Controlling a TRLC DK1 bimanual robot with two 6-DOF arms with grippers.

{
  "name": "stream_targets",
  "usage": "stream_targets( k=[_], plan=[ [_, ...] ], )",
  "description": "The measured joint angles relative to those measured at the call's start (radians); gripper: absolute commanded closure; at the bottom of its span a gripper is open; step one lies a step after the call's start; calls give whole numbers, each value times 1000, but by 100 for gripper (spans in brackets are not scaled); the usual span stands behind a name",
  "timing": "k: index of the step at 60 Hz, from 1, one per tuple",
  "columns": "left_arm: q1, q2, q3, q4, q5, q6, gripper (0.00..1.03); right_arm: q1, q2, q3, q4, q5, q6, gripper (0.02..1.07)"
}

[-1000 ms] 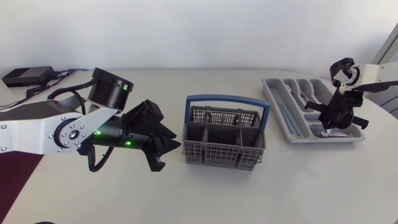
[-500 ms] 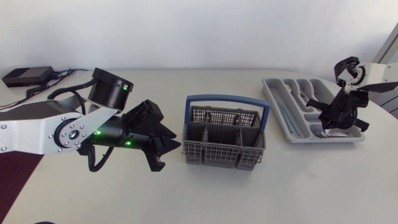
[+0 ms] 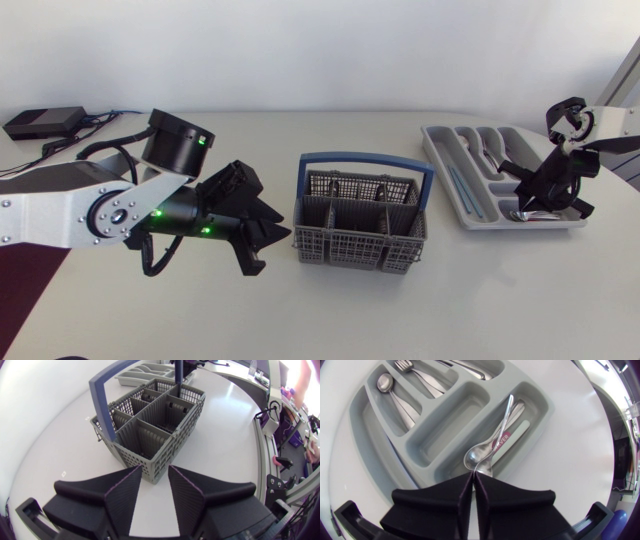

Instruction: Unload the cutlery basket into the drawer organizer.

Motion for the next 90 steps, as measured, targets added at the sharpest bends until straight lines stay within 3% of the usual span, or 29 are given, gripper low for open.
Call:
stream_targets(
  k=[1,4,11,24,44,51,59,62,76,78,86,90],
  plan=[
    [0,0,0,0,0,0,63,0,1,0,-2,-1,0,55],
    [0,0,0,0,0,0,63,-3,5,0,-10,-3,0,46],
    [0,0,0,0,0,0,63,-3,8,0,-29,-1,0,38],
    [0,-3,0,-5,0,0,63,15,-63,-16,-22,77,-5,34],
    [22,-18,0,-5,0,-11,63,154,-420,-195,115,67,-167,34],
    [40,-18,0,-5,0,-19,63,212,-486,-285,148,-18,-255,34],
    [69,7,18,-6,-1,-20,63,203,-571,-459,326,-309,-356,35],
    [79,29,30,-6,-1,-23,64,184,-590,-490,346,-376,-381,35],
    [92,133,81,-6,-8,-43,65,181,-570,-492,261,-374,-593,35],
    [92,145,90,-6,-10,-46,66,191,-570,-496,264,-374,-618,43],
    [92,182,122,-6,-23,-49,78,277,-572,-566,360,-352,-668,92],
    [92,199,131,-5,-23,-50,81,324,-572,-595,376,-338,-668,97]
  ],
)
